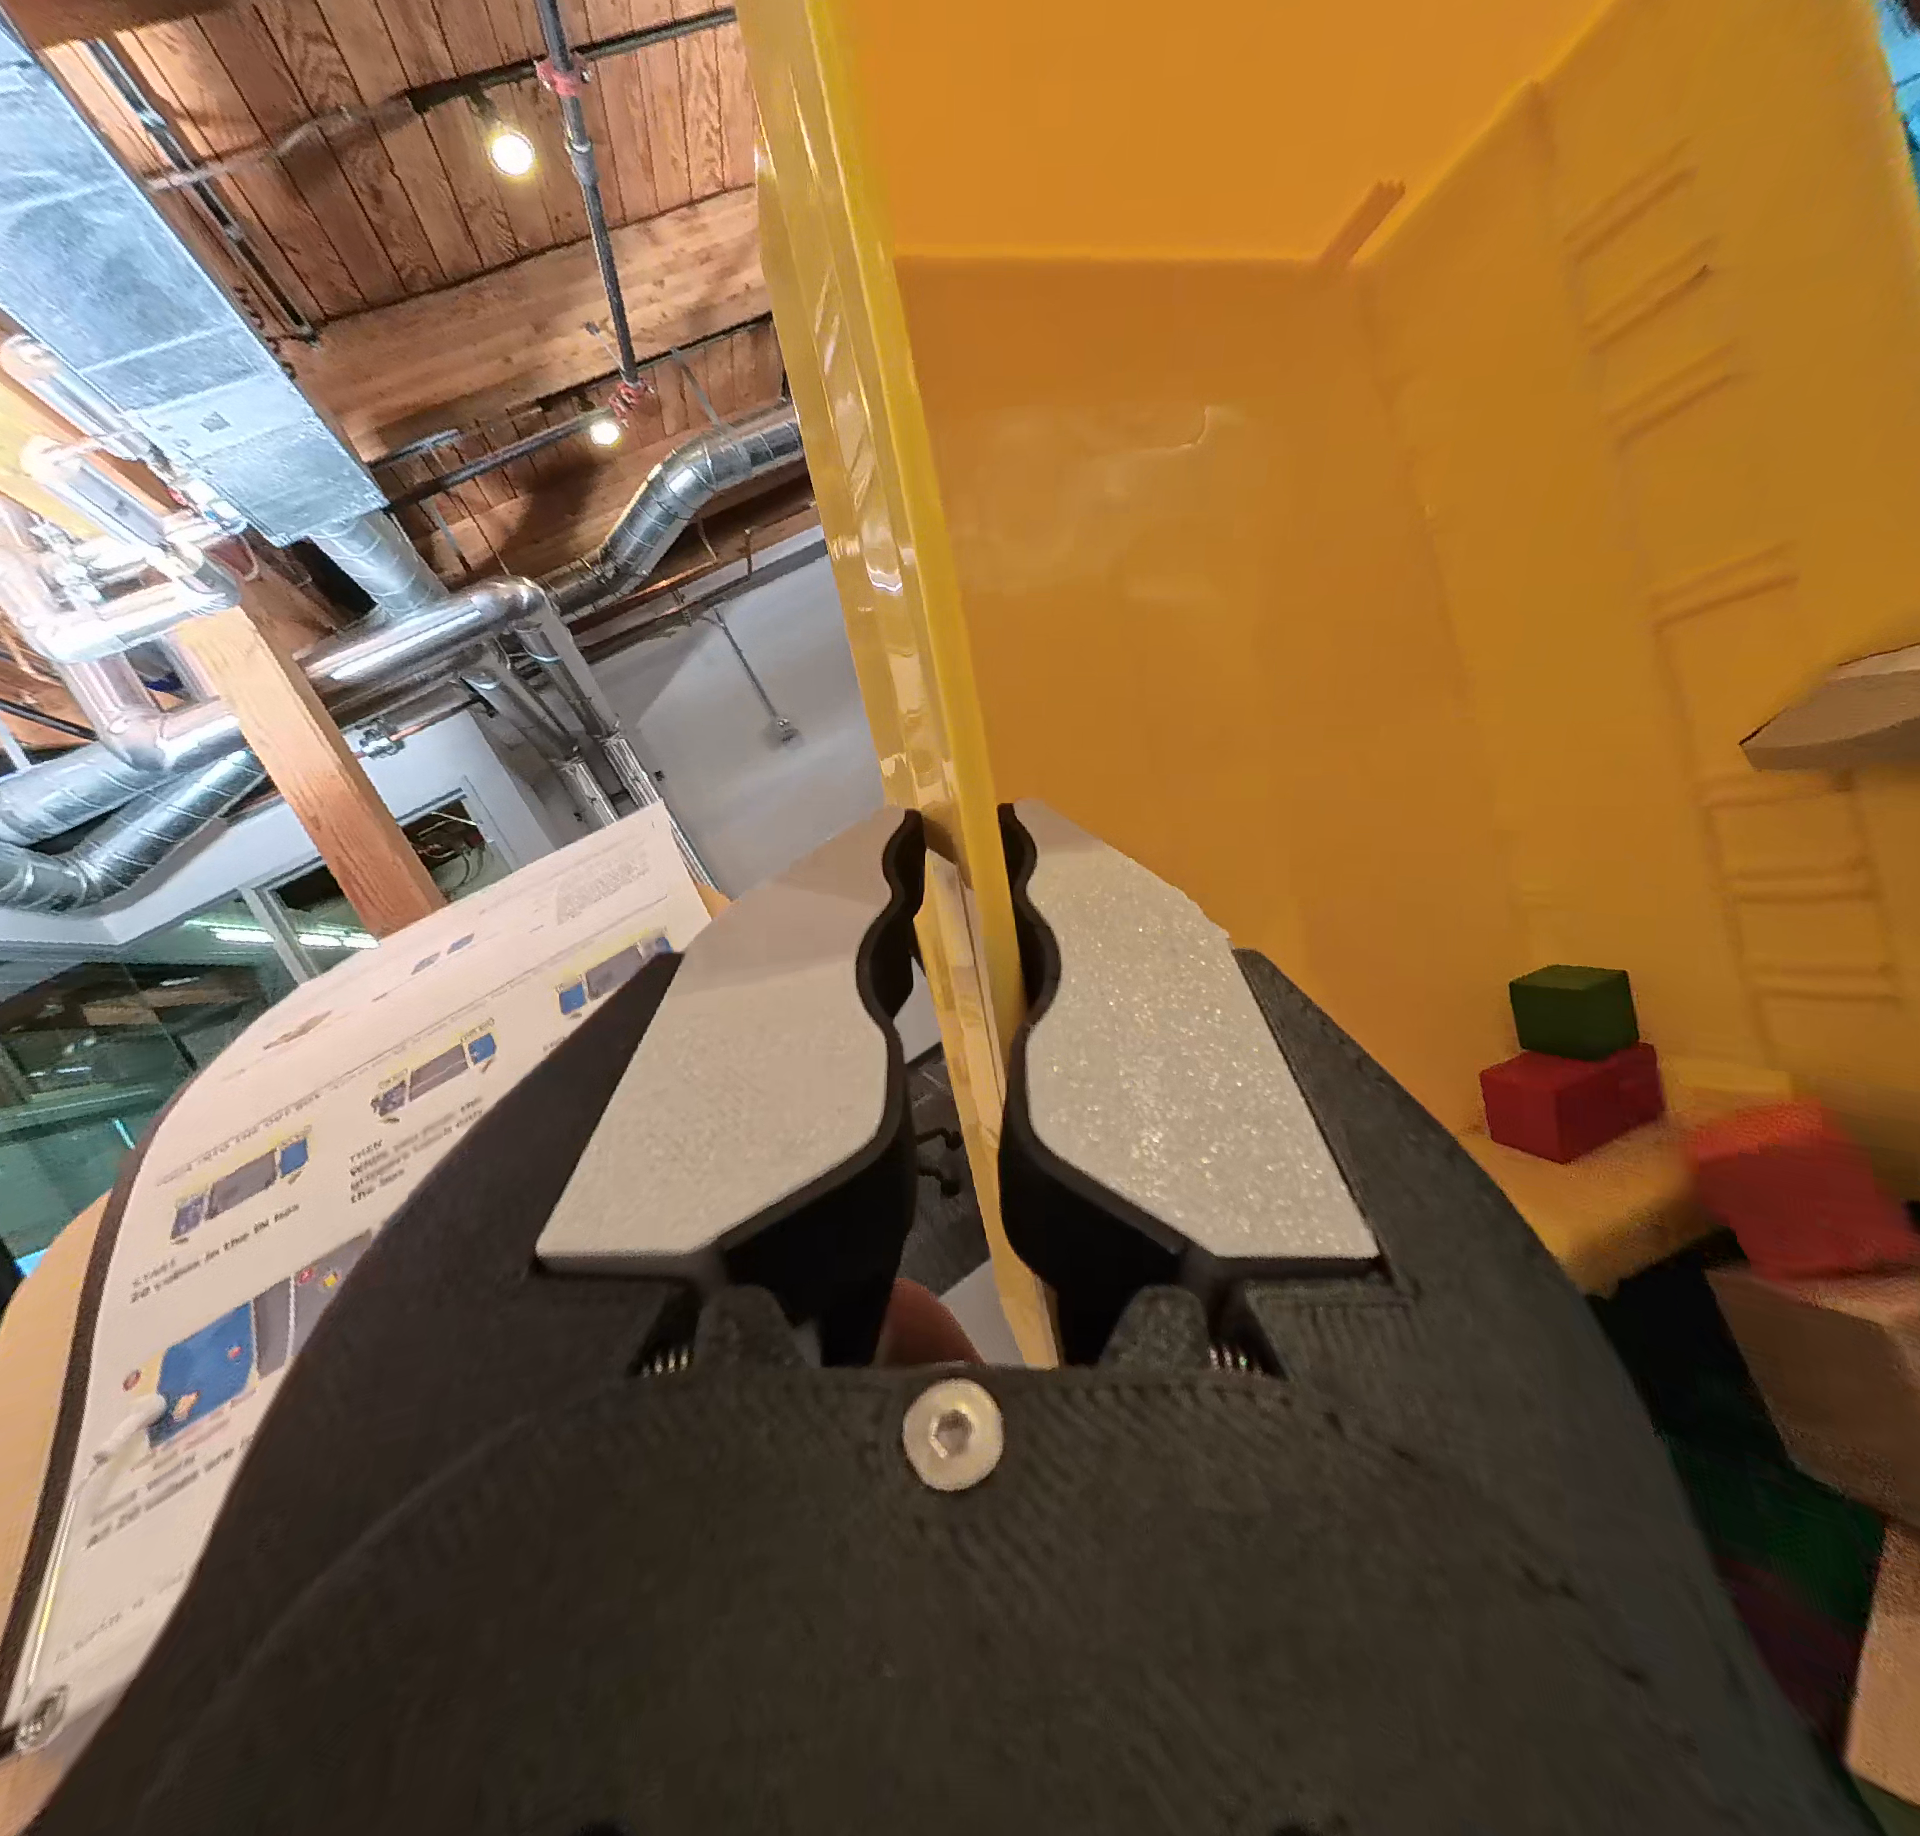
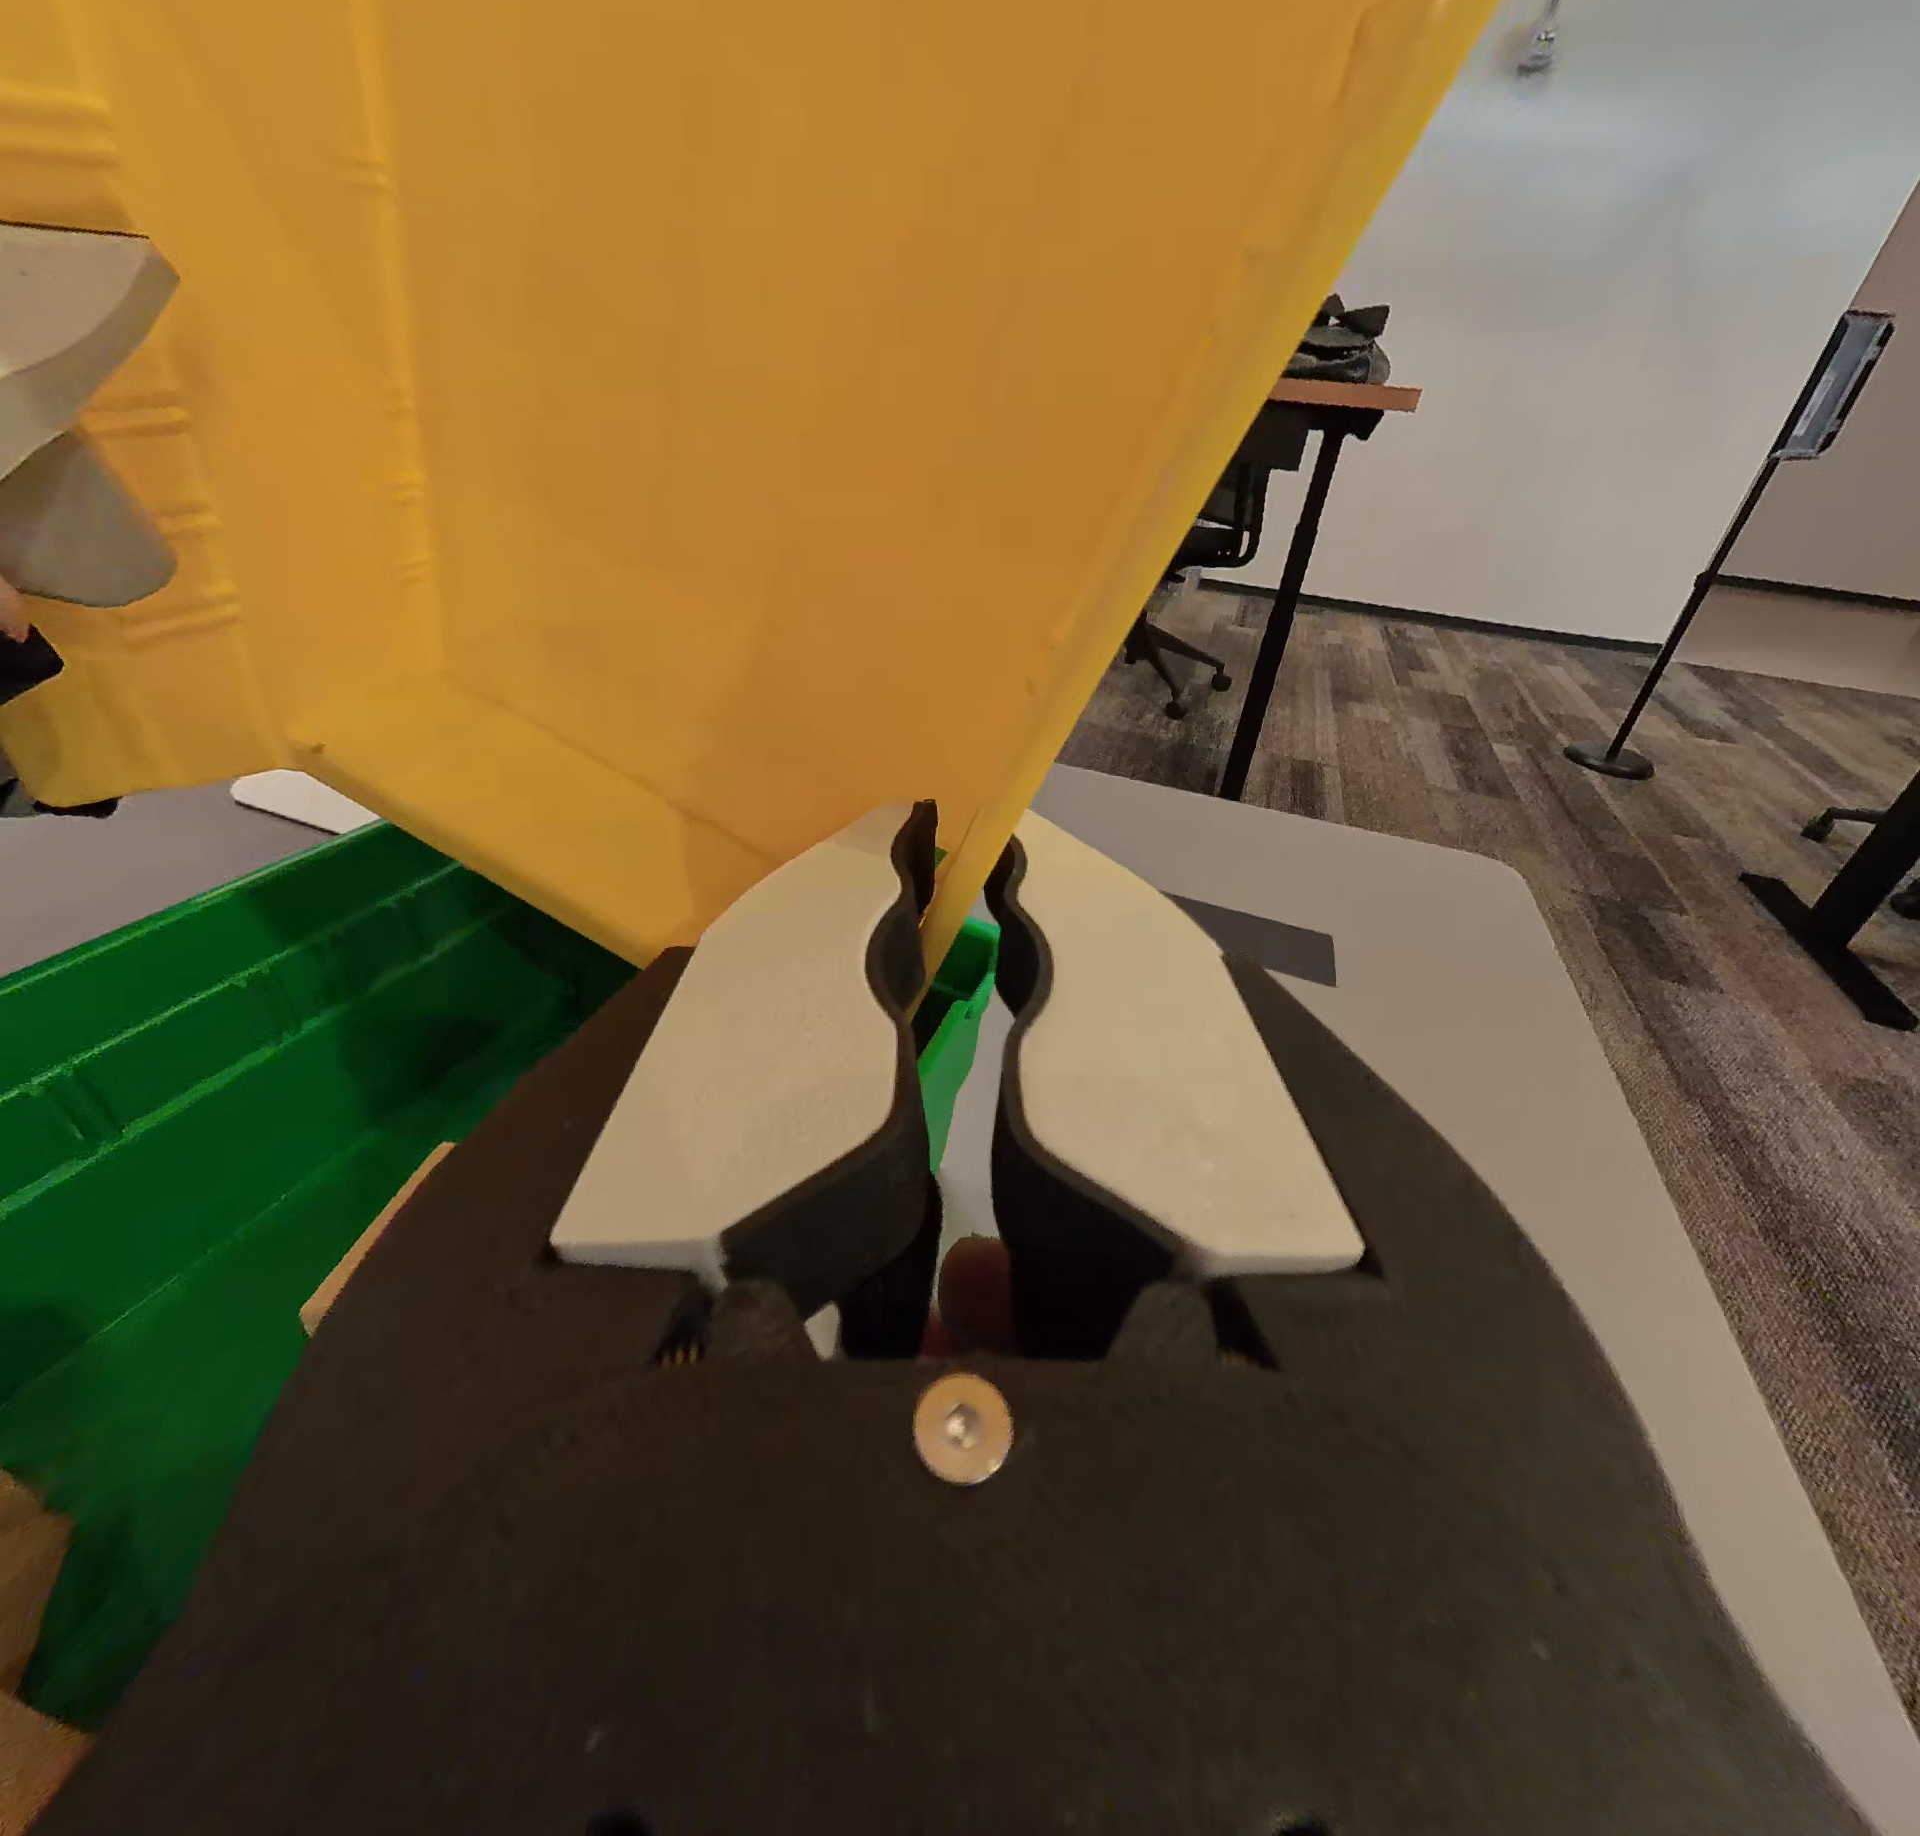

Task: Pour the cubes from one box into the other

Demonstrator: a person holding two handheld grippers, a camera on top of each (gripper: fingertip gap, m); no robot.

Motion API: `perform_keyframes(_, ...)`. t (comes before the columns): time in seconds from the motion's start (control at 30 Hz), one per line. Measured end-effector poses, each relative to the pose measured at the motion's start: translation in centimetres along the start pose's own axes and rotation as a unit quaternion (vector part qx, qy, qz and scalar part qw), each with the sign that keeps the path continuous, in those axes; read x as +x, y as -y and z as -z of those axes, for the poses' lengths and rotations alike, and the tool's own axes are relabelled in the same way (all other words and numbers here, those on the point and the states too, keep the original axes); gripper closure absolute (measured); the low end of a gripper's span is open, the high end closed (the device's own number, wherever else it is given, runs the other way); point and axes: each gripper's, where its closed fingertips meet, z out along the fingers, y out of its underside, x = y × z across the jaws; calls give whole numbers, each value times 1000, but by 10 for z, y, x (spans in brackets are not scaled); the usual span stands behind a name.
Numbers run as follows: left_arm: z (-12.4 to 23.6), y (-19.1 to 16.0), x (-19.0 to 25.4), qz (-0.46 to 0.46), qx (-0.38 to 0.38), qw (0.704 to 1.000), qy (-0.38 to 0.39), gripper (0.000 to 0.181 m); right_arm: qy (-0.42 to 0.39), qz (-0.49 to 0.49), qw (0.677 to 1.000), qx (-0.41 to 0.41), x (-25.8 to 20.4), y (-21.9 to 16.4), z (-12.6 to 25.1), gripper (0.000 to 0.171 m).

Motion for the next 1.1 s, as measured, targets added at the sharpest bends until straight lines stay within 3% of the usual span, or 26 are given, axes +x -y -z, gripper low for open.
perform_keyframes(0.17, -6, 23, -10, -22, 41, 999, 17, 169, -3, 12, 999, 33, 4, 20, -1, 167)
perform_keyframes(0.3, -15, 12, -8, -31, 29, 999, 11, 169, 1, 15, 1000, 22, 8, 19, -9, 168)
perform_keyframes(0.53, -12, 37, -26, -38, 68, 996, 37, 168, 7, 31, 998, 49, 1, 44, -10, 167)
perform_keyframes(1.1, -4, 51, -84, 6, 33, 997, 64, 170, 31, 104, 994, 27, -38, 98, -16, 166)
